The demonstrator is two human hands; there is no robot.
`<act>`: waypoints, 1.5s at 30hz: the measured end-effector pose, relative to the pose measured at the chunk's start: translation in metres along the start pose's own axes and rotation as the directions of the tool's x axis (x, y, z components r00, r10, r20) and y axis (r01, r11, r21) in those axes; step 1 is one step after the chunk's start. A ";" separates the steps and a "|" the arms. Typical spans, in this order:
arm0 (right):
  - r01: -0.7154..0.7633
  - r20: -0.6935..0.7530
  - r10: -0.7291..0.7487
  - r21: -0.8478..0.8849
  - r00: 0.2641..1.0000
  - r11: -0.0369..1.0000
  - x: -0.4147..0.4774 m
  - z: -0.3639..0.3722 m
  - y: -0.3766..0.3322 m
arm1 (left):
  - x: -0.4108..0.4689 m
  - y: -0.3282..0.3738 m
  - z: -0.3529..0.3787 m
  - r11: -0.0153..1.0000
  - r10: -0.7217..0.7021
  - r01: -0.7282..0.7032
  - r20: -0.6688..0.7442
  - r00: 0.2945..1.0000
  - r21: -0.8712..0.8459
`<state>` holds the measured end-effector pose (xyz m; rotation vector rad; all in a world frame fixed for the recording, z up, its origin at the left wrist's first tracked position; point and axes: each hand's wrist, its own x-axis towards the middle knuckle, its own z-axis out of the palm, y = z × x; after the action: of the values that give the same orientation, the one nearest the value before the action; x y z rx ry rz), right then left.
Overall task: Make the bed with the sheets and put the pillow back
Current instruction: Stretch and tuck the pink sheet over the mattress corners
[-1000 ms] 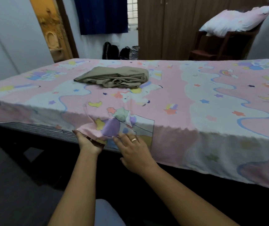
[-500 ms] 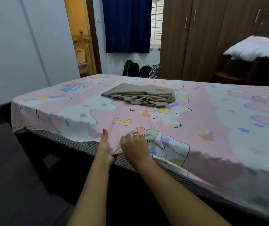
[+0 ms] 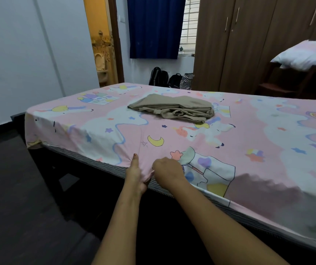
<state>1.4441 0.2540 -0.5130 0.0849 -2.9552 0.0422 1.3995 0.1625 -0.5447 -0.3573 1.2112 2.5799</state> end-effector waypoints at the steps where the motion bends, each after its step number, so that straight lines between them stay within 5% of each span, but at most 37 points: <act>1: -0.005 0.004 0.005 0.011 1.000 1.000 -0.002 -0.001 -0.001 | -0.003 0.001 0.000 1.000 0.009 -0.009 -0.007 1.000 -0.001; 13: 0.059 0.008 -0.061 0.146 0.998 0.988 -0.039 0.022 -0.025 | -0.027 -0.007 -0.048 0.999 0.034 -0.033 -0.064 0.997 0.009; 18: 0.078 0.120 -0.091 0.108 0.989 0.991 -0.043 0.071 -0.011 | 0.002 -0.036 -0.062 0.957 0.166 -0.086 -0.277 0.946 0.278; 25: 0.019 0.219 -0.060 0.188 0.974 0.982 -0.017 0.109 0.027 | 0.043 -0.067 -0.054 0.964 0.017 0.060 -0.287 0.958 0.259; 31: -0.125 0.265 -0.077 0.666 0.961 0.735 0.006 0.115 0.038 | 0.058 -0.097 -0.045 0.970 0.045 -0.008 -0.148 0.988 0.242; 34: -0.225 0.327 -0.077 0.784 0.942 0.579 0.014 0.122 0.042 | 0.075 -0.097 -0.050 0.975 0.105 -0.057 -0.220 0.970 0.214; 45: -0.185 0.304 -0.112 0.792 0.946 0.581 0.016 0.154 0.031 | 0.098 -0.102 -0.066 0.983 0.120 -0.069 -0.311 0.943 0.167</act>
<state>1.3982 0.2784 -0.6622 0.1632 -2.9415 1.5547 1.3494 0.1872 -0.6903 -0.7239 1.5624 2.5536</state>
